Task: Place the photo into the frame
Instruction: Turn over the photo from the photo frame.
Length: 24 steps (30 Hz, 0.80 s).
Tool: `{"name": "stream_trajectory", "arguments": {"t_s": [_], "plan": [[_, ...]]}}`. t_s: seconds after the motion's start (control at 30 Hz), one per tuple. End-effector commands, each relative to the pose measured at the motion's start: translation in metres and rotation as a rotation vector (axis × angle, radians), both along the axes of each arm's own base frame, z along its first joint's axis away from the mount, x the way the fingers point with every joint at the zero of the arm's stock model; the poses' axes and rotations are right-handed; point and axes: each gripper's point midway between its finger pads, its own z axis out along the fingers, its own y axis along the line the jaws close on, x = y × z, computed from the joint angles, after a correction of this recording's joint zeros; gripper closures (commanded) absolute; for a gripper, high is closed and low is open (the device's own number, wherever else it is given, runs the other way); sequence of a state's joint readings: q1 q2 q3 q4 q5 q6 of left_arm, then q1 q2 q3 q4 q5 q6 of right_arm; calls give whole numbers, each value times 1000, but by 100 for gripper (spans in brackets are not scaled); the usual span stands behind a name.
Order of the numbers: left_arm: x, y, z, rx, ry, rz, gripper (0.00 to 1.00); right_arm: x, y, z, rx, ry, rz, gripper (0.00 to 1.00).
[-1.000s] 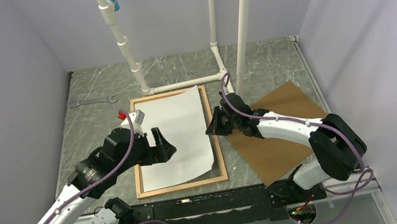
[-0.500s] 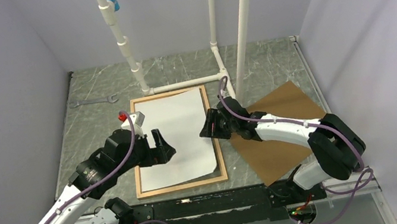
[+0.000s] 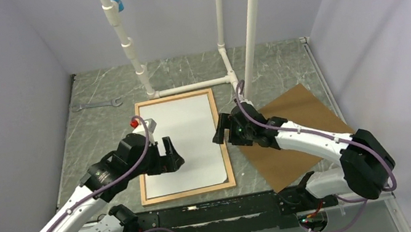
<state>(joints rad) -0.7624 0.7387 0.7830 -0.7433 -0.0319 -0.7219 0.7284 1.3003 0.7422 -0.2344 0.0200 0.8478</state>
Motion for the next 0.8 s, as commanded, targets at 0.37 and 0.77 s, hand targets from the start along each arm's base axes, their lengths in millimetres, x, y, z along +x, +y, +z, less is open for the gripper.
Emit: {"name": "stream_trajectory", "arguments": {"t_s": [0.37,0.77], "plan": [[-1,-75,-33,-167,129,-224,5,-51,-29,-20,9,86,24,13],[13,-148,-23,-173,97,-448,2,-73,-58,-28,154,173,-75,12]]}}
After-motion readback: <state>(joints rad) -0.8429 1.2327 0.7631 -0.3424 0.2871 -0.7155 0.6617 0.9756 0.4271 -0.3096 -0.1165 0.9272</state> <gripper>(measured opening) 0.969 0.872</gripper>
